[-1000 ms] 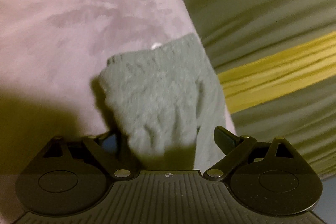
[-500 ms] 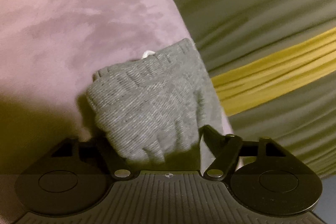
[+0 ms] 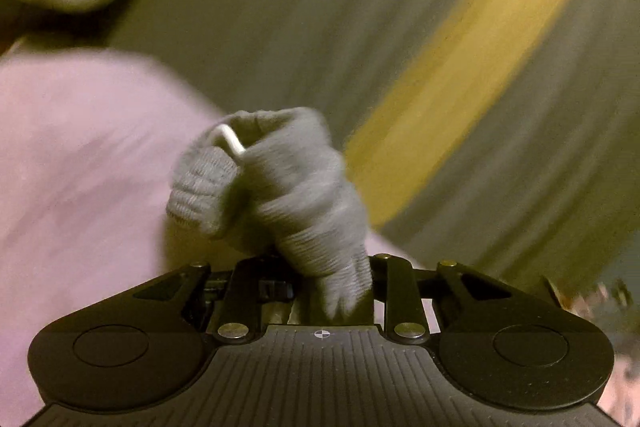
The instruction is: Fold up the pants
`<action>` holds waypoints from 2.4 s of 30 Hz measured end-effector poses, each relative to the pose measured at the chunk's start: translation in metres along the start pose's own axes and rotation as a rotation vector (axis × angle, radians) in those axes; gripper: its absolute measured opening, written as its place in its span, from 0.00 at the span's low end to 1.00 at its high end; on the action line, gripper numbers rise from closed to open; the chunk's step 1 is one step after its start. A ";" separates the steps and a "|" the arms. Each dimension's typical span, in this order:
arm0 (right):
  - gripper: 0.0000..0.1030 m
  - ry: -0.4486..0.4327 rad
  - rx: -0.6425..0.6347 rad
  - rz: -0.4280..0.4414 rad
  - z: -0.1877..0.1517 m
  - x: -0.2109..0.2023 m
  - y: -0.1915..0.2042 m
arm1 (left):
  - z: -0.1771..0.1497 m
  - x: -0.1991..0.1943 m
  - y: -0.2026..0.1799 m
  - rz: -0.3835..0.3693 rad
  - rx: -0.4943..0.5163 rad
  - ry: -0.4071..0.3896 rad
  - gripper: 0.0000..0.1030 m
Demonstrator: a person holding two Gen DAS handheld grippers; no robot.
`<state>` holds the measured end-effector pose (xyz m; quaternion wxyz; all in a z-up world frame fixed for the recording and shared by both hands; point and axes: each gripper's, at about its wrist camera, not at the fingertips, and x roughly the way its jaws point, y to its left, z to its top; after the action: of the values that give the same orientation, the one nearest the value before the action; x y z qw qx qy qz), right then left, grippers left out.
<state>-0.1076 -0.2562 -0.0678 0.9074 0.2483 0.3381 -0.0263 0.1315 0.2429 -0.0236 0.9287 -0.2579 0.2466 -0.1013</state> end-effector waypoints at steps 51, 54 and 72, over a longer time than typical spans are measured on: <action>0.50 0.197 0.337 0.286 0.040 0.072 -0.021 | -0.144 0.043 0.009 0.192 -0.572 0.442 0.97; 0.53 0.212 0.379 0.302 0.040 0.079 -0.027 | -0.144 0.046 0.006 0.216 -0.543 0.444 0.97; 0.44 0.145 0.169 0.177 0.048 0.070 0.027 | -0.145 0.044 0.000 0.281 -0.481 0.446 0.97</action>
<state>-0.0191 -0.2466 -0.0695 0.8551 0.3539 0.3763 0.0437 0.0955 0.1668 -0.1500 0.7696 -0.4040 0.4933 0.0345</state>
